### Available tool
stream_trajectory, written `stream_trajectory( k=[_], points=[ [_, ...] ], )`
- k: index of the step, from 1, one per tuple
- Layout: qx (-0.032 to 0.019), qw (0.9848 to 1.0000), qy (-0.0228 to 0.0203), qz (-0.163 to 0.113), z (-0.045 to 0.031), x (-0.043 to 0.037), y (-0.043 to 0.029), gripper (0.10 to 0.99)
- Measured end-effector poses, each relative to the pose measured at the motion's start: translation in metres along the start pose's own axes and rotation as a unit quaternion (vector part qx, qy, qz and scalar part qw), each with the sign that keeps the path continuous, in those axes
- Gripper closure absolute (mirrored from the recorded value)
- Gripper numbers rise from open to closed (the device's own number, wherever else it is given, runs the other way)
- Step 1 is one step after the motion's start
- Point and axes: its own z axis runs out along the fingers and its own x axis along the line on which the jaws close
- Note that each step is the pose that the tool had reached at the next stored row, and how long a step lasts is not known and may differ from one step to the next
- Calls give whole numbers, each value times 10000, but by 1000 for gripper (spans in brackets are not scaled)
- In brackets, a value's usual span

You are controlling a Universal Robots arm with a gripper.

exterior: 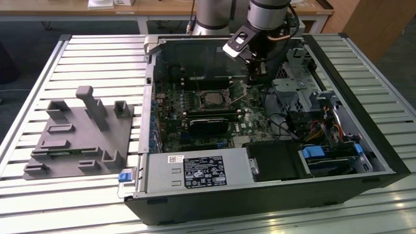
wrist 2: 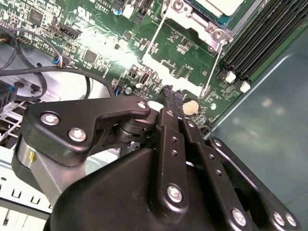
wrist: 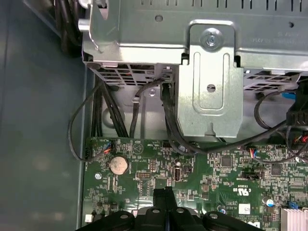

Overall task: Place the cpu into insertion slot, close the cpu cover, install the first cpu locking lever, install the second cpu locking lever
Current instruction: 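Close the cpu cover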

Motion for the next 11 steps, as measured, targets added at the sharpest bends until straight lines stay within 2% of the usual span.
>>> stream_trajectory(
  k=[6, 11],
  points=[
    [2, 10000, -9, -1, 24, 6, 57, 980],
    [10, 10000, -25, -1, 102, 18, 65, 980]
  ],
)
